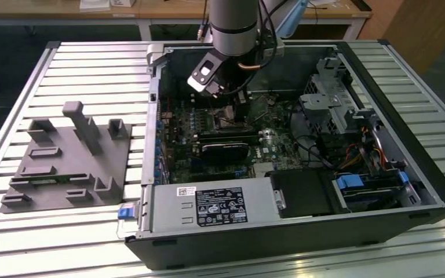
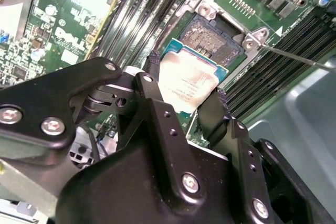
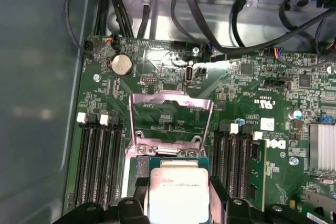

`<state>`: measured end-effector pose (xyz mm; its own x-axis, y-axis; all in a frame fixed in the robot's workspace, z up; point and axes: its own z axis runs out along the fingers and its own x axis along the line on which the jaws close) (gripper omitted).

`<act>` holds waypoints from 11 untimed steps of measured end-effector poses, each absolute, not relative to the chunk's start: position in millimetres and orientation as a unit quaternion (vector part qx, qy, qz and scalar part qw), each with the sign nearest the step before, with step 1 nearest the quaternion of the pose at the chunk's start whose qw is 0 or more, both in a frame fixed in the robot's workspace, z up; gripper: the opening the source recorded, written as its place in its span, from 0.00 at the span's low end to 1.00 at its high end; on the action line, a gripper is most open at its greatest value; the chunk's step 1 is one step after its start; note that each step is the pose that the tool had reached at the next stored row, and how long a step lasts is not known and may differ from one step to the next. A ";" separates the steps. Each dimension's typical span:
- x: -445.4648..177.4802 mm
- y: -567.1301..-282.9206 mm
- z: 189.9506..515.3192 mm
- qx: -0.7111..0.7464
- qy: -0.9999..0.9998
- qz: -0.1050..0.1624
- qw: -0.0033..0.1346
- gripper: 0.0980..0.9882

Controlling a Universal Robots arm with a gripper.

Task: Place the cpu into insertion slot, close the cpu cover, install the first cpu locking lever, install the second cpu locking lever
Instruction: 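Place the cpu into insertion slot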

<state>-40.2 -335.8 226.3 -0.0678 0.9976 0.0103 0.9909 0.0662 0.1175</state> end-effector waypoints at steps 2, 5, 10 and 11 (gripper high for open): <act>-43.1 -335.0 224.8 0.683 0.728 0.046 0.037 0.50; -46.5 -333.3 222.4 0.683 0.728 0.046 0.037 0.50; -49.3 -329.5 217.9 0.685 0.726 0.046 0.037 0.50; -49.4 -329.0 216.8 0.685 0.726 0.046 0.037 0.50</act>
